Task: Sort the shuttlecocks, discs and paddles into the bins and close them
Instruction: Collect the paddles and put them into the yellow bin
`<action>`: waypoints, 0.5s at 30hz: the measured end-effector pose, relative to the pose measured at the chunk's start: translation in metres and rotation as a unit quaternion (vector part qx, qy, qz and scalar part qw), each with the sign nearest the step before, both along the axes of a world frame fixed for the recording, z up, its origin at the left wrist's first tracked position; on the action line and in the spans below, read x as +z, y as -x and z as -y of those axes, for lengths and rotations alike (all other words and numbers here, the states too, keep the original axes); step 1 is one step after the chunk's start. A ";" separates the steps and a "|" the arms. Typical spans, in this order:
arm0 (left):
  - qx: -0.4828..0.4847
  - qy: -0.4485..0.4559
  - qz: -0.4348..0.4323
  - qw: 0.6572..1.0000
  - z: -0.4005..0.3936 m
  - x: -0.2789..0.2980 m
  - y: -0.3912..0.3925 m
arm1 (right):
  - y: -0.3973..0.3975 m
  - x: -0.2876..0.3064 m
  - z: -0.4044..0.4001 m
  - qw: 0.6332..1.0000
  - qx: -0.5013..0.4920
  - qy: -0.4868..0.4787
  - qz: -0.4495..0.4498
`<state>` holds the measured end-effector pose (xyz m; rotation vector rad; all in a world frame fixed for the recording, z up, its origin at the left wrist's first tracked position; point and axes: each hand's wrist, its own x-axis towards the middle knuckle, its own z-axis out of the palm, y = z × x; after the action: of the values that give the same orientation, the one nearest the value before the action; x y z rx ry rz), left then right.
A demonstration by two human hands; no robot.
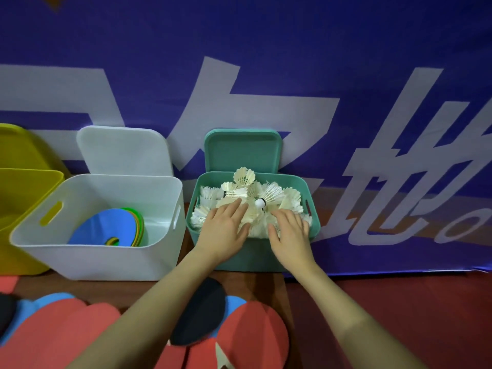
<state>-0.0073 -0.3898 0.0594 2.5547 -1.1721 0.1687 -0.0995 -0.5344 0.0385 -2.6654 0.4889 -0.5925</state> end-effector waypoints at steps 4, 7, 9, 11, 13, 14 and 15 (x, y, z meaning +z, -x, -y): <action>-0.023 0.018 0.017 0.999 -0.040 -0.006 0.021 | 0.023 -0.011 -0.036 1.000 -0.004 0.011 0.017; -0.036 0.022 -0.004 0.999 -0.071 -0.015 0.038 | 0.041 -0.022 -0.061 1.000 0.000 -0.007 0.011; -0.045 0.029 -0.019 0.998 -0.086 -0.020 0.047 | 0.051 -0.030 -0.072 1.000 0.004 -0.015 0.003; -0.049 0.030 -0.033 0.998 -0.104 -0.031 0.056 | 0.063 -0.042 -0.088 0.999 0.005 -0.032 -0.027; -0.041 0.028 -0.056 0.997 -0.118 -0.044 0.067 | 0.076 -0.056 -0.098 0.995 0.006 -0.049 -0.085; -0.039 0.023 -0.072 0.996 -0.124 -0.050 0.074 | 0.083 -0.062 -0.102 0.991 0.008 -0.052 -0.120; -0.036 0.015 -0.089 0.995 -0.128 -0.058 0.081 | 0.090 -0.068 -0.104 0.986 0.010 -0.052 -0.160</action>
<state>-0.0878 -0.2616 0.0018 2.4398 -1.1811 -0.0565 -0.1893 -0.4300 -0.0296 -2.6706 0.5615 -0.1253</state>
